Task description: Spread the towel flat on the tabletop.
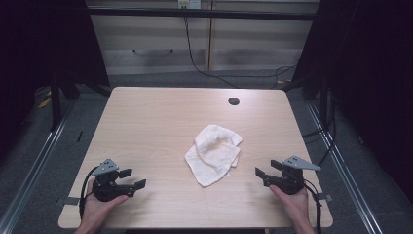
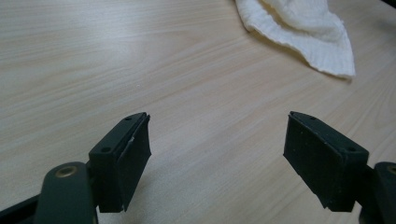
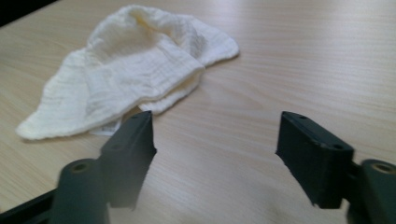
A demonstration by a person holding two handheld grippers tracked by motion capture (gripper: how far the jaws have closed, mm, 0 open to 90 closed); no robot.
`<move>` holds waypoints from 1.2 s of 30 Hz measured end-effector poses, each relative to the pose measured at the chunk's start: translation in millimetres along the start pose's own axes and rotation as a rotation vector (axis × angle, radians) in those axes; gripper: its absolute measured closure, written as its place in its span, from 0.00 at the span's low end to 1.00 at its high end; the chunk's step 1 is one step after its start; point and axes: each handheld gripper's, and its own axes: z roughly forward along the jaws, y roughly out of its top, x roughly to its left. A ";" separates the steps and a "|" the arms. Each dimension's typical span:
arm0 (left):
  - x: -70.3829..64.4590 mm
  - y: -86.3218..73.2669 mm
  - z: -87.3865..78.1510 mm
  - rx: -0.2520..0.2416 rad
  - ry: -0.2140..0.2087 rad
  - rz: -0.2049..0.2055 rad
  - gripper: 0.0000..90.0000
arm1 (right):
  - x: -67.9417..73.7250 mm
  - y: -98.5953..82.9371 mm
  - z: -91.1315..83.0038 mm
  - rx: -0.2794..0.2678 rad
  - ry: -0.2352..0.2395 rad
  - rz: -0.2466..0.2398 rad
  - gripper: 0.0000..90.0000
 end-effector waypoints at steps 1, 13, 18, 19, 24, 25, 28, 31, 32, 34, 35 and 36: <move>1.8 0.6 -1.1 -0.005 -0.002 -0.010 0.25 | -0.7 0.6 -1.0 -0.015 0.015 0.006 0.35; 2.5 -0.6 -1.8 0.001 0.010 -0.005 0.28 | -0.6 6.7 2.2 0.030 0.127 0.056 0.35; -0.4 -0.7 -1.3 0.015 -0.003 0.018 0.28 | 1.3 24.4 12.3 0.081 0.186 0.012 0.36; -0.7 -0.9 -1.7 0.014 -0.007 0.020 0.28 | 1.3 24.4 12.3 0.081 0.186 0.012 0.36; -0.2 -0.6 -2.8 0.011 -0.016 0.024 0.28 | 10.8 51.2 47.8 0.186 0.225 -0.109 0.36; -0.3 -0.7 -2.8 0.012 -0.014 0.026 0.28 | 10.8 51.2 47.8 0.186 0.225 -0.109 0.36; -0.2 -1.1 -3.1 0.015 -0.015 0.034 0.28 | 10.9 69.2 64.4 0.177 0.237 -0.107 0.36; -0.2 -0.9 -3.4 0.014 -0.015 0.033 0.28 | 10.4 84.4 75.6 0.143 0.240 -0.084 0.34; 0.1 -0.7 -3.4 0.015 -0.016 0.032 0.28 | 10.6 87.2 79.0 0.149 0.237 -0.088 0.33; 0.3 -0.6 -3.1 0.016 -0.017 0.030 0.28 | 11.4 92.7 87.9 0.152 0.235 -0.086 0.31; 0.3 -0.7 -3.3 0.016 -0.018 0.031 0.28 | 11.8 97.1 96.0 0.161 0.231 -0.081 0.28; 0.3 -0.7 -3.5 0.016 -0.017 0.033 0.28 | 11.9 99.2 100.0 0.164 0.229 -0.084 0.27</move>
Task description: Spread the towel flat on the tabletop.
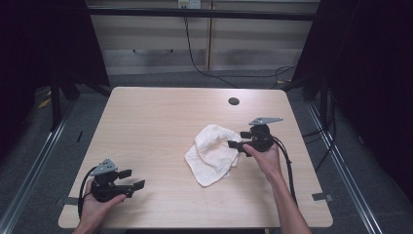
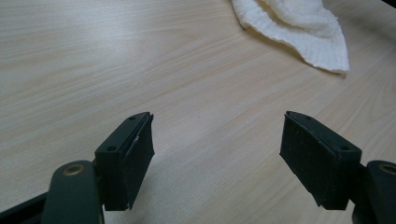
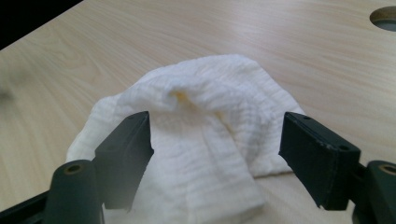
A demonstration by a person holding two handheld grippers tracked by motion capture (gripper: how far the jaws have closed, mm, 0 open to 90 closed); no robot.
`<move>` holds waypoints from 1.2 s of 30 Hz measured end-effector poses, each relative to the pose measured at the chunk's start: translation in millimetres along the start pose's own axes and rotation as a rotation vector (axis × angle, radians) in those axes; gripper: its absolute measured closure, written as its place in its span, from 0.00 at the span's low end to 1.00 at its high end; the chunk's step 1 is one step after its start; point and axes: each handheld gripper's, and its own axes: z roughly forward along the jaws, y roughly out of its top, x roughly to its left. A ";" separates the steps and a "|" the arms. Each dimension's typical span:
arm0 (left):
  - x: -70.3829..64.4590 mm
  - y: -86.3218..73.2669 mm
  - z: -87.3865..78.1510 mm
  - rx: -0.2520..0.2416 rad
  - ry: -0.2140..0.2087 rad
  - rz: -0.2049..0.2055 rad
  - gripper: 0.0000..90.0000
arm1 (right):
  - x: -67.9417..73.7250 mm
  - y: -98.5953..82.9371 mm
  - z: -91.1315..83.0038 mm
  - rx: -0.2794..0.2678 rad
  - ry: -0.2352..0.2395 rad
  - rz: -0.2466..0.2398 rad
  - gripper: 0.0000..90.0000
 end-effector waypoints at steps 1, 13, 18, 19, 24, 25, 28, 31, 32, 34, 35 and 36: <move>0.0 0.0 -0.1 0.000 0.000 0.000 0.28 | -0.7 3.4 4.5 0.006 -0.001 0.000 0.27; 0.4 -0.9 0.7 0.021 0.011 0.017 0.28 | -4.3 11.2 68.2 0.174 -0.011 -0.079 0.25; 2.1 -1.2 0.3 0.021 0.012 0.010 0.28 | -5.0 3.0 83.0 0.209 -0.013 -0.073 0.32; 2.8 -1.3 1.0 0.025 0.017 0.009 0.28 | -3.5 3.2 83.6 0.212 -0.006 -0.077 0.34; 2.6 -1.2 1.2 0.028 0.017 0.010 0.28 | 3.0 2.3 84.0 0.207 -0.001 -0.105 0.59; 2.3 -1.3 1.3 0.027 0.016 0.010 0.28 | 3.6 1.0 83.8 0.196 0.004 -0.097 0.66; 1.9 -1.4 2.0 0.029 0.015 0.007 0.28 | 7.8 -2.9 82.9 0.181 0.019 -0.090 0.77; 2.1 -1.2 2.3 0.030 0.014 0.007 0.28 | 12.8 -3.9 82.9 0.195 0.043 -0.080 0.83; 2.1 -1.1 2.3 0.029 0.013 0.008 0.28 | 14.6 -4.7 83.7 0.188 0.055 -0.081 0.84; 2.4 -1.1 2.2 0.029 0.016 0.008 0.28 | 19.5 -6.0 85.1 0.184 0.076 -0.080 0.85; 2.5 -1.1 2.4 0.029 0.016 0.005 0.28 | 22.8 -6.2 85.6 0.190 0.080 -0.089 0.86; 2.8 -1.0 2.5 0.034 0.015 0.007 0.28 | 26.5 -6.6 86.4 0.191 0.077 -0.099 0.86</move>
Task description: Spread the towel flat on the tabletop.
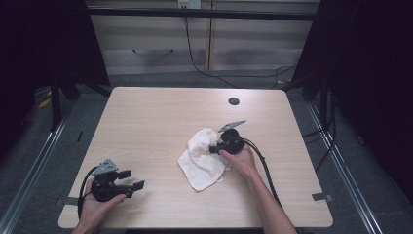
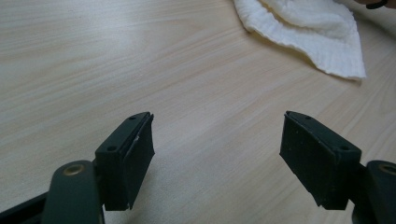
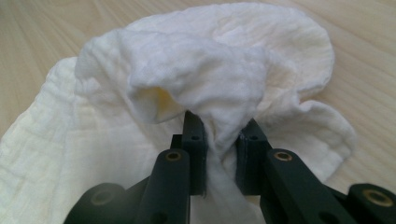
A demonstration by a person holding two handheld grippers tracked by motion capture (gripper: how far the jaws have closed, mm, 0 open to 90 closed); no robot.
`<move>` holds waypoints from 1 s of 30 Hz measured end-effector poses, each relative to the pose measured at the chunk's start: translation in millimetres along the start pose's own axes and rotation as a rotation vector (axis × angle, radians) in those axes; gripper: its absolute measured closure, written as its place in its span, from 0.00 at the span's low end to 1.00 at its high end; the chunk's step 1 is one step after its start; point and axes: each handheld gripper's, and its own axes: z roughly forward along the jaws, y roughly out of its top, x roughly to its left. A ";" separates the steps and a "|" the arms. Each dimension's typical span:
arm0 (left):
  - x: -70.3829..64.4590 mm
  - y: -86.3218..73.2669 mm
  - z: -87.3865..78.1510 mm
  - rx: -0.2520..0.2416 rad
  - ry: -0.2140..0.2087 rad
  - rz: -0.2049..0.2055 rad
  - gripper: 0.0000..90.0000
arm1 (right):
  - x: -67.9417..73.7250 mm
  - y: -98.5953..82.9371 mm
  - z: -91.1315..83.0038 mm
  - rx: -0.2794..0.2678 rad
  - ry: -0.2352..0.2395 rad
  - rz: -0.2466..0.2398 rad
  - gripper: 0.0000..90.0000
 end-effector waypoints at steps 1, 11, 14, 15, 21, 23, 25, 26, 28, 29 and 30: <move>-0.1 0.0 0.1 0.000 -0.001 0.000 0.28 | 5.1 0.2 1.8 -0.002 0.007 -0.006 0.86; -1.0 0.6 -2.8 -0.028 -0.032 -0.008 0.31 | 40.8 -4.1 11.2 -0.031 0.024 -0.019 0.87; -4.0 0.3 -4.0 -0.049 -0.037 0.016 0.36 | 56.4 -4.0 14.6 -0.029 0.012 -0.027 0.87; -5.1 0.0 -3.5 -0.044 -0.030 0.020 0.36 | 56.4 -4.0 14.6 -0.029 0.012 -0.027 0.87; -10.4 0.7 2.4 0.000 -0.042 0.037 0.37 | 71.3 -3.1 20.2 -0.040 0.026 -0.033 0.73; -11.5 0.7 4.3 0.012 -0.047 0.035 0.37 | 71.3 -2.8 19.7 -0.038 0.026 -0.026 0.64; -13.3 1.3 4.7 0.015 -0.054 0.031 0.38 | 69.9 -2.4 17.2 -0.034 0.012 -0.027 0.53; -14.0 1.6 4.5 0.012 -0.063 0.030 0.38 | 69.2 -2.3 15.2 -0.038 0.021 -0.022 0.49; -16.2 2.4 4.1 0.002 -0.090 0.023 0.39 | 67.8 -0.9 7.0 -0.054 0.014 -0.016 0.45; -19.1 3.2 4.1 -0.003 -0.098 0.038 0.39 | 67.2 -0.3 1.4 -0.070 0.017 -0.015 0.43; -21.4 3.9 4.1 -0.004 -0.091 0.049 0.41 | 65.9 0.6 -8.8 -0.084 0.013 -0.004 0.41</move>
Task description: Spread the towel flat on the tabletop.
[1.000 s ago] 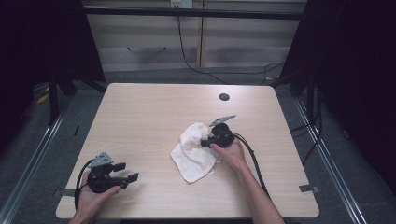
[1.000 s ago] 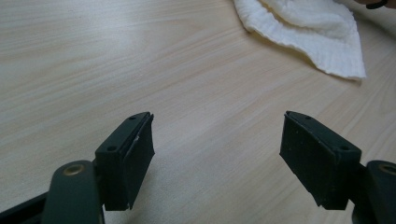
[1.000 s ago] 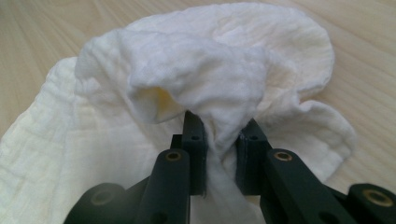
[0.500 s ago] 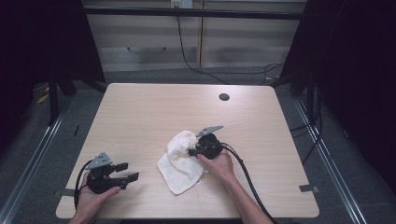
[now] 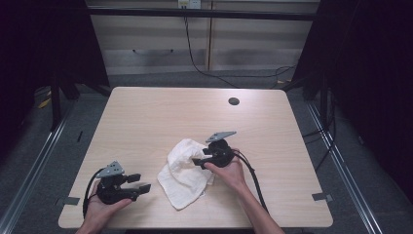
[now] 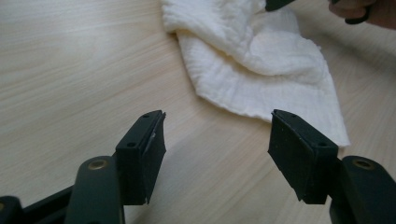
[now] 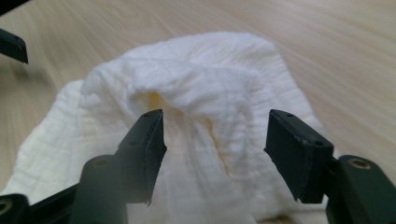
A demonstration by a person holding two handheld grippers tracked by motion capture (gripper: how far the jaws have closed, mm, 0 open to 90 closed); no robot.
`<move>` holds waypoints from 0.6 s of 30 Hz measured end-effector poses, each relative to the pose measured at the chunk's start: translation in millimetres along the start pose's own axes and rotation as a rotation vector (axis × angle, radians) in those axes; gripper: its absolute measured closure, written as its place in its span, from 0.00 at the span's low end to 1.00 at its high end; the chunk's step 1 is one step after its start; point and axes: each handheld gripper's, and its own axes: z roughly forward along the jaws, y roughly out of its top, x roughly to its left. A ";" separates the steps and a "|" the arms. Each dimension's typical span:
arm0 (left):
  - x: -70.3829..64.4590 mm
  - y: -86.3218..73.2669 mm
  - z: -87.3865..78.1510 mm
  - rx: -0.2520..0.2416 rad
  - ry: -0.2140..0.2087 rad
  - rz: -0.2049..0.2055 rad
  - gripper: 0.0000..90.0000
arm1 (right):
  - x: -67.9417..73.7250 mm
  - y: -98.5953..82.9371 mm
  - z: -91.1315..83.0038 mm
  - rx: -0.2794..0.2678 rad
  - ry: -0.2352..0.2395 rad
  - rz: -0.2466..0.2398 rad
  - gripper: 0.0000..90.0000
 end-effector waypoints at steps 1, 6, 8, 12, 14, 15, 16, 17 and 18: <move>-2.9 1.0 0.5 0.000 0.013 0.000 0.41 | -1.0 0.5 -6.9 -0.006 -0.006 -0.003 0.41; -16.6 8.4 7.5 0.005 -0.045 0.031 0.45 | -9.8 -9.2 -37.8 -0.029 -0.055 -0.003 0.40; -23.7 14.5 11.6 0.009 -0.062 0.053 0.48 | -14.6 -18.0 -51.2 -0.038 -0.070 0.016 0.41; -33.9 34.3 26.0 0.035 -0.090 0.111 0.53 | -18.4 -33.7 -74.9 -0.033 -0.077 0.032 0.41; -37.5 44.9 34.7 0.043 -0.102 0.120 0.57 | -19.0 -41.6 -83.3 -0.036 -0.088 0.036 0.41; -39.5 48.1 38.2 0.042 -0.106 0.120 0.58 | -19.3 -45.9 -86.5 -0.038 -0.087 0.036 0.41; -41.7 49.3 41.0 0.038 -0.116 0.118 0.58 | -19.7 -50.0 -88.4 -0.035 -0.085 0.039 0.41; -43.9 48.3 43.5 0.034 -0.130 0.118 0.59 | -20.7 -53.9 -89.7 -0.023 -0.090 0.033 0.41; -46.3 45.5 45.7 0.031 -0.143 0.115 0.60 | -22.0 -57.5 -90.2 -0.021 -0.095 0.032 0.41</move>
